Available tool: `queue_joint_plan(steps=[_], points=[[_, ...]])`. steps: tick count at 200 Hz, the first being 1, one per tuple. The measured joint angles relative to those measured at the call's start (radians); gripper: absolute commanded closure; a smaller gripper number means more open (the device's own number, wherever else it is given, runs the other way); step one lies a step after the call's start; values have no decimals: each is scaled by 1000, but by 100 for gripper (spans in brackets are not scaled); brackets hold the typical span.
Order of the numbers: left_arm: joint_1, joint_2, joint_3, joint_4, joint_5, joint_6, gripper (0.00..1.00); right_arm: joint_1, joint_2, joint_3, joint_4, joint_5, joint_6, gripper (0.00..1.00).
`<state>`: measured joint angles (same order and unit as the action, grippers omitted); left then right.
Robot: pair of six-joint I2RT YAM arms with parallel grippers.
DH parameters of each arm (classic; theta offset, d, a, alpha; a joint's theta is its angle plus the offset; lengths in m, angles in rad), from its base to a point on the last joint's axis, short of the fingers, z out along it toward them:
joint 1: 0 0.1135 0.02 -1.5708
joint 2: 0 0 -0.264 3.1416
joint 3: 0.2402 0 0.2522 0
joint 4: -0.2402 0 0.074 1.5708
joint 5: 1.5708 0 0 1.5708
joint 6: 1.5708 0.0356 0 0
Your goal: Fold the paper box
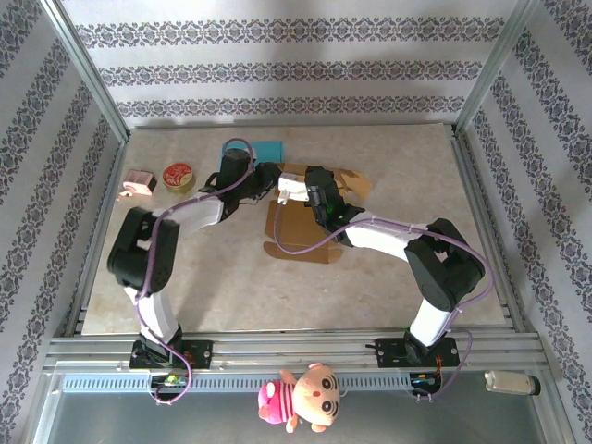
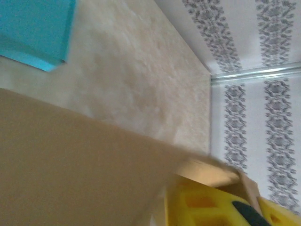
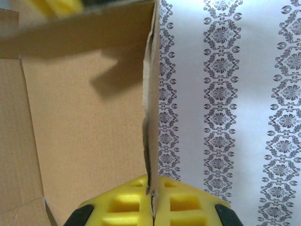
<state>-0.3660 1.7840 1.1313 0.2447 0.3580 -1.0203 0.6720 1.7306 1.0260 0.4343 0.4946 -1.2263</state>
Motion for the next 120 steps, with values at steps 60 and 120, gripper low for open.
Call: queue_joint_plan(steps=[60, 120], points=[[-56, -66, -15, -229, -192, 335, 63, -29, 0, 0, -24, -21, 31, 98], [-84, 129, -6, -189, -292, 510, 46, -42, 0, 26, -118, -46, 78, 98]])
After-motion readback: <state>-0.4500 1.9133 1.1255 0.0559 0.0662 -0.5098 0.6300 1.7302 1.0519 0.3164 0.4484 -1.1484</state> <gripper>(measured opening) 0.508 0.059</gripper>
